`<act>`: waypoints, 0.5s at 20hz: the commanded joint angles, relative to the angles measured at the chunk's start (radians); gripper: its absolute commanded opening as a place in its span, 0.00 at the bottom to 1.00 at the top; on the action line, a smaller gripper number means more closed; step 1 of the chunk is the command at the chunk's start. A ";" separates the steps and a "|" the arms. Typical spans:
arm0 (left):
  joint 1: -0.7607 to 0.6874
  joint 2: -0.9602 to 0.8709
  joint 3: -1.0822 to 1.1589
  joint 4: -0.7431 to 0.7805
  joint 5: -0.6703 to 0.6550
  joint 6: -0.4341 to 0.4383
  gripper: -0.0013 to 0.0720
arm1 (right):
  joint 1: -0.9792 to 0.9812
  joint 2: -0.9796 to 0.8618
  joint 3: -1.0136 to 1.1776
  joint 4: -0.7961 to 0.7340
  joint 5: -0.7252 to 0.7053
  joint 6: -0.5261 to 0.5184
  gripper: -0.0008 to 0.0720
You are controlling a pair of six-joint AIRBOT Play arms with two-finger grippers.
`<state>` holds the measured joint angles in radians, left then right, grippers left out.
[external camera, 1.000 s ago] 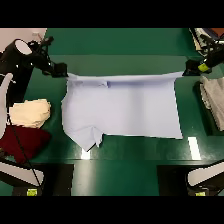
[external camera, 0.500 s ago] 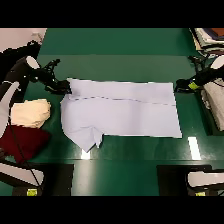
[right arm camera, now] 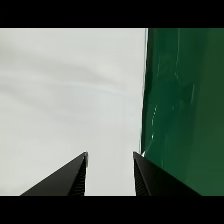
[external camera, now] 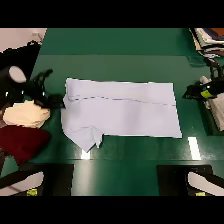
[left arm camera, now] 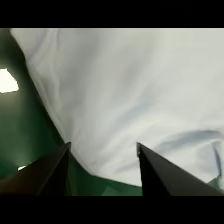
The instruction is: Fold the shirts.
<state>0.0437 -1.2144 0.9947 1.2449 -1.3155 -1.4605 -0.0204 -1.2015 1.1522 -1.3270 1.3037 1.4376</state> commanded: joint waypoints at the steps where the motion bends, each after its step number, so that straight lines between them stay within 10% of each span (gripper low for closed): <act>1: 0.000 0.187 -0.289 -0.027 0.026 -0.061 0.69 | -0.002 0.097 -0.109 0.018 -0.030 0.001 0.48; 10: 0.000 0.269 -0.586 -0.291 0.211 -0.058 0.69 | -0.002 0.112 -0.124 0.106 -0.058 -0.008 0.48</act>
<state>0.0444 -0.9585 0.4793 1.0321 -1.1820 -1.5177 -0.0219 -1.0946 1.0336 -1.2438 1.2537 1.4338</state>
